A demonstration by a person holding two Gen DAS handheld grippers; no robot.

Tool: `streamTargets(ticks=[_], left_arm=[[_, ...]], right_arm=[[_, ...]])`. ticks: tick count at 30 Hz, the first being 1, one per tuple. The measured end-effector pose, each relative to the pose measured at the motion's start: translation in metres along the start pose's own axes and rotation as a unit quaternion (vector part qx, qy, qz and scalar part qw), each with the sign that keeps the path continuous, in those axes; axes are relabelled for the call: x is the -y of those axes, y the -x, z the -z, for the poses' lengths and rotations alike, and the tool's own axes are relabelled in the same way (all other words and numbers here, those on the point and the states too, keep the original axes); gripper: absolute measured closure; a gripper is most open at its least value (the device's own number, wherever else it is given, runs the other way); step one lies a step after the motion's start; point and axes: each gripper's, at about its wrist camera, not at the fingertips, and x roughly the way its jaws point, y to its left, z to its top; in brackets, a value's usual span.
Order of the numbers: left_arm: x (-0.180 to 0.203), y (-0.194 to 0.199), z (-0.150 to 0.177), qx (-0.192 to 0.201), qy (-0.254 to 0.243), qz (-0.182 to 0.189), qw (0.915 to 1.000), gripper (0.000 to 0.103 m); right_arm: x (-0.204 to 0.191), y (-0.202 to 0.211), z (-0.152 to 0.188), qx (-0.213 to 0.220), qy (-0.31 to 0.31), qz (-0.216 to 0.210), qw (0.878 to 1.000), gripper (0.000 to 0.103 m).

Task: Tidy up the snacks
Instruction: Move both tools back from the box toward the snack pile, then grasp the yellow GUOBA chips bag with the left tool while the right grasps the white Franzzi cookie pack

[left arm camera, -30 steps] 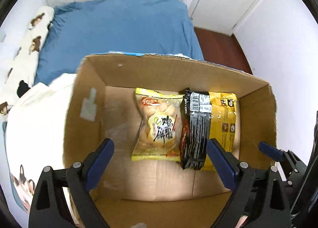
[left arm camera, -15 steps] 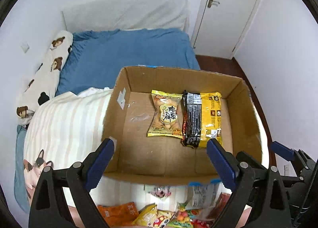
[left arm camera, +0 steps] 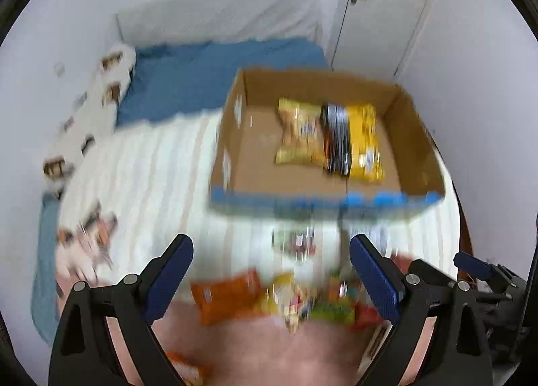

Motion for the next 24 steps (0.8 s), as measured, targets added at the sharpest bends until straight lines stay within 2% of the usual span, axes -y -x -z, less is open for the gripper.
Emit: streamTargets(ticks=[2, 5, 7, 9, 11, 14, 16, 19, 21, 24], left_arm=[[-0.009, -0.021, 0.023, -0.041, 0.012, 0.002, 0.9991, 0.008], [-0.019, -0.058, 0.057, -0.106, 0.039, 0.017, 0.9935, 0.008], [-0.019, -0.076, 0.079, -0.135, 0.051, 0.027, 0.9892, 0.008], [-0.015, -0.092, 0.096, -0.160, 0.052, 0.029, 0.9853, 0.008], [-0.011, -0.106, 0.106, -0.180, 0.057, 0.037, 0.9812, 0.008], [-0.011, -0.120, 0.106, -0.198, 0.089, 0.060, 0.9742, 0.008], [-0.011, -0.127, 0.100, -0.202, 0.118, 0.076, 0.9691, 0.008], [-0.009, -0.142, 0.084, -0.207, 0.170, 0.101, 0.9580, 0.008], [-0.006, -0.156, 0.075, -0.213, 0.196, 0.104, 0.9515, 0.008], [-0.002, -0.182, 0.067, -0.230, 0.218, 0.089, 0.9441, 0.009]], right_arm=[[0.018, -0.015, 0.026, -0.026, -0.029, -0.002, 0.999, 0.004], [0.052, -0.035, 0.061, -0.059, -0.076, -0.001, 0.995, 0.006], [0.075, -0.049, 0.085, -0.081, -0.115, -0.007, 0.990, 0.015], [0.089, -0.064, 0.106, -0.103, -0.133, -0.009, 0.986, 0.026], [0.097, -0.080, 0.119, -0.120, -0.145, -0.015, 0.982, 0.033], [0.099, -0.098, 0.136, -0.130, -0.151, -0.027, 0.980, 0.038], [0.097, -0.105, 0.144, -0.131, -0.147, -0.018, 0.980, 0.038], [0.094, -0.113, 0.154, -0.140, -0.146, -0.024, 0.979, 0.040], [0.091, -0.116, 0.160, -0.144, -0.140, -0.019, 0.980, 0.040], [0.086, -0.115, 0.168, -0.143, -0.144, -0.014, 0.979, 0.040]])
